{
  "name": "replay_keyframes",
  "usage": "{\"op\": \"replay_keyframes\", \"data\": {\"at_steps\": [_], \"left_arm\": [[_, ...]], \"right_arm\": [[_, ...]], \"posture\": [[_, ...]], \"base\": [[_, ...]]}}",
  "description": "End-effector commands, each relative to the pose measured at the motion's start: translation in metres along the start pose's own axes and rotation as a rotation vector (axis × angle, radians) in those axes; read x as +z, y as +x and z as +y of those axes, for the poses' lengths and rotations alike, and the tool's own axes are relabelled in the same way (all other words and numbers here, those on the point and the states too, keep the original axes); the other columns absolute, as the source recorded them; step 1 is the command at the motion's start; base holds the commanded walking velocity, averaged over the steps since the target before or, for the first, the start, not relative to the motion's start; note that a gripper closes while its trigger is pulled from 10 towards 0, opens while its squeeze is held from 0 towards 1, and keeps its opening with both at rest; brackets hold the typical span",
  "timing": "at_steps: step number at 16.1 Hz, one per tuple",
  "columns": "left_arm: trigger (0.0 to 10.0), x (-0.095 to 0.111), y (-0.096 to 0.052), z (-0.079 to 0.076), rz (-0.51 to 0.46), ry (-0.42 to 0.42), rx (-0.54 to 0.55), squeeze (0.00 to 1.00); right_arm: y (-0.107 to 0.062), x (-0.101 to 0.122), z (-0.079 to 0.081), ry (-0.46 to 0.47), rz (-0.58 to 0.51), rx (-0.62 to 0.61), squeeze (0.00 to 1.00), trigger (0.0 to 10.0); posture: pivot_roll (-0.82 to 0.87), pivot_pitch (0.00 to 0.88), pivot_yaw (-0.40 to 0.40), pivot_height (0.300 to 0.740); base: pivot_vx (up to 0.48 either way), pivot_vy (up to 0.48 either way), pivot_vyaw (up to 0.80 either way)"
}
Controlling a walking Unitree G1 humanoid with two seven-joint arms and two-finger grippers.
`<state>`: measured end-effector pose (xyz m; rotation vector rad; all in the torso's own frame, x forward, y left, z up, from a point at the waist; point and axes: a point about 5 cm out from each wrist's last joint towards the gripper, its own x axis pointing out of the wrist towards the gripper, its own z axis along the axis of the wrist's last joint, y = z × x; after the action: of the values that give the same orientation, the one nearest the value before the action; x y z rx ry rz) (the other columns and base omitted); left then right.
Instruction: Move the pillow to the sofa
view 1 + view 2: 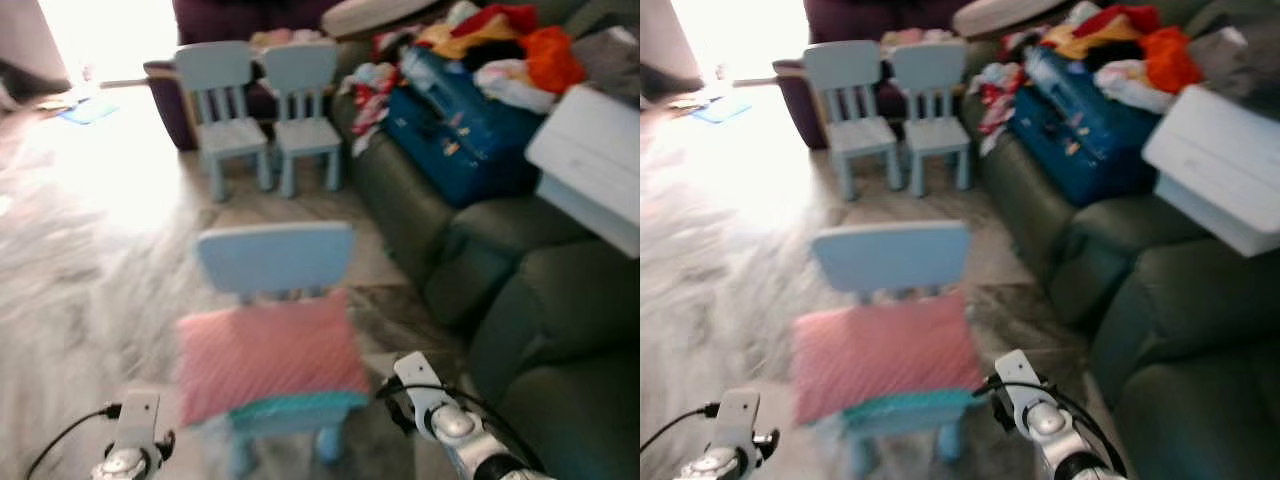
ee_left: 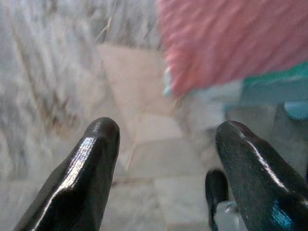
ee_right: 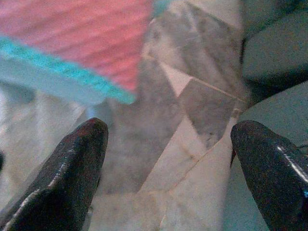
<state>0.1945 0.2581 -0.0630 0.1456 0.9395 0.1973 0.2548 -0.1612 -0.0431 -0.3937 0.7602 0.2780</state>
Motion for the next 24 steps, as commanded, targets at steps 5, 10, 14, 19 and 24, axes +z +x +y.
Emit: {"op": "replay_keyframes", "data": {"at_steps": [5,10,14,19,24], "left_arm": [[10.0,0.001,-0.002,0.012,-0.056,-0.101,0.023,0.00],[10.0,0.071,-0.010,0.040,-0.419,-0.220,0.013,0.00],[10.0,0.101,-0.050,0.019,-0.699,-0.173,-0.125,0.00],[10.0,0.090,-0.093,-0.029,-0.822,-0.071,-0.277,0.00],[10.0,0.072,-0.104,-0.024,-0.782,-0.051,-0.248,0.00]], "right_arm": [[0.002,0.056,-0.028,0.141,-0.216,-0.057,0.00,10.0],[-0.013,0.129,-0.047,0.287,-0.582,0.026,0.00,10.0],[-0.028,0.112,-0.057,0.340,-0.623,0.040,0.00,10.0],[-0.063,0.060,-0.058,0.320,-0.620,-0.059,0.00,10.0],[-0.098,0.036,-0.071,0.273,-0.556,-0.154,0.00,10.0]], "posture": [[-0.05,0.016,-0.036,0.740],[-0.03,0.031,-0.039,0.740],[-0.01,0.030,-0.055,0.740],[-0.05,0.007,-0.054,0.740],[-0.10,0.049,-0.054,0.740]], "base": [[0.000,0.000,0.00],[0.000,0.000,0.00],[0.000,0.000,0.00],[0.000,0.000,0.00],[0.000,0.000,0.00]]}}
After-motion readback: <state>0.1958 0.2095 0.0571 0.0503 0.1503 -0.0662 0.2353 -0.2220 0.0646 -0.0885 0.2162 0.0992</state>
